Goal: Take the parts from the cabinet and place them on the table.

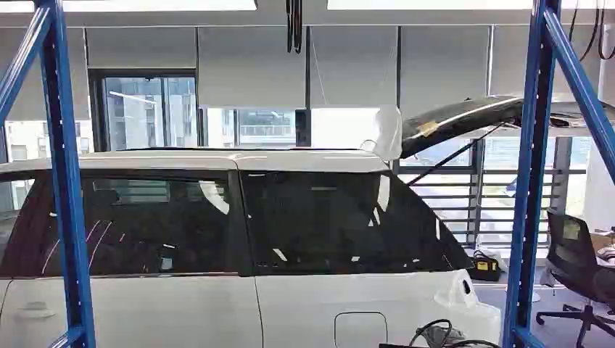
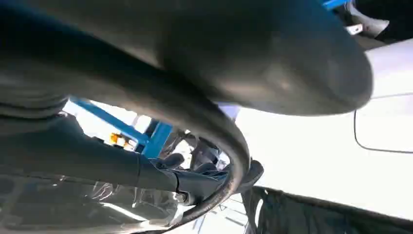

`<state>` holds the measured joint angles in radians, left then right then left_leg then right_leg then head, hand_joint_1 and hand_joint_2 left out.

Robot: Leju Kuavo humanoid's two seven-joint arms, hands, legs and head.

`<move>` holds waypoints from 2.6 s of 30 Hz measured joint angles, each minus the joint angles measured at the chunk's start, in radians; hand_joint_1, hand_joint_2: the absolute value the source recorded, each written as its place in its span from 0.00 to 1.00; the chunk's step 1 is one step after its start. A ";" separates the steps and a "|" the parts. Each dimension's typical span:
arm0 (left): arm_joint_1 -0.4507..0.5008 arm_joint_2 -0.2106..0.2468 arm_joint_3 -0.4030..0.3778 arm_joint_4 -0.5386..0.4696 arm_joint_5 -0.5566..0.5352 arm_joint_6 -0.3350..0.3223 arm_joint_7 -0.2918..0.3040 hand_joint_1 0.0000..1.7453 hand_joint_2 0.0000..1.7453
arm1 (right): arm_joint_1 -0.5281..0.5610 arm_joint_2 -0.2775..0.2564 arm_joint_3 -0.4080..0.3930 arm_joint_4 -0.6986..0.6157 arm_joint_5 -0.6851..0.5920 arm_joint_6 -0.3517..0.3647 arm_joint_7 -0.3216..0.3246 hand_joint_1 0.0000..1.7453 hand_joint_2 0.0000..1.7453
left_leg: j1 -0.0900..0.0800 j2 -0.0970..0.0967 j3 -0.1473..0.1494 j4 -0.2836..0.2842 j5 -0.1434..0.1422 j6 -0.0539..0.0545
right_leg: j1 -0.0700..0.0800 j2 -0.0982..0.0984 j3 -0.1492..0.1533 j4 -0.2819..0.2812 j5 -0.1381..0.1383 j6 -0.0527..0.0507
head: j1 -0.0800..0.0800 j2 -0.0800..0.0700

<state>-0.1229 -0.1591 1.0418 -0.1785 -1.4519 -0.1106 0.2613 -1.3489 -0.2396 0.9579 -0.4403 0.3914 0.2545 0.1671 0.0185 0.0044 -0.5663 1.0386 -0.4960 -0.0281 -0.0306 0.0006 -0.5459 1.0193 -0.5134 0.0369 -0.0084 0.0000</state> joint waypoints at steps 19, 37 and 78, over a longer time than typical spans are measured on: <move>0.018 0.000 0.013 0.000 0.050 0.022 -0.011 0.00 0.00 | 0.101 -0.033 0.006 -0.143 0.046 0.043 -0.141 0.00 0.00 | 0.000 0.000 0.000 0.000 0.000 0.000 | 0.000 0.000 0.000 0.000 0.000 0.000 | 0.000 0.000; 0.022 0.000 0.058 0.000 0.085 0.026 0.006 0.00 0.00 | 0.186 -0.186 0.103 -0.601 -0.003 0.084 -0.062 0.00 0.00 | 0.000 0.000 0.000 0.000 0.000 0.000 | 0.000 0.000 0.000 0.000 0.000 0.000 | 0.000 0.000; 0.024 0.000 0.076 0.000 0.095 0.034 0.046 0.00 0.00 | 0.519 -0.320 0.071 -0.754 0.052 -0.053 -0.091 0.00 0.00 | 0.000 0.000 0.000 0.000 0.000 0.000 | 0.000 0.000 0.000 0.000 0.000 0.000 | 0.000 0.000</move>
<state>-0.0990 -0.1591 1.1177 -0.1785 -1.3569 -0.0771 0.3075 -0.8295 -0.5600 1.0292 -1.1940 0.4429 0.2010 0.0763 0.0186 0.0044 -0.5662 1.0386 -0.4962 -0.0281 -0.0305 0.0007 -0.5460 1.0191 -0.5135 0.0369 -0.0084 0.0000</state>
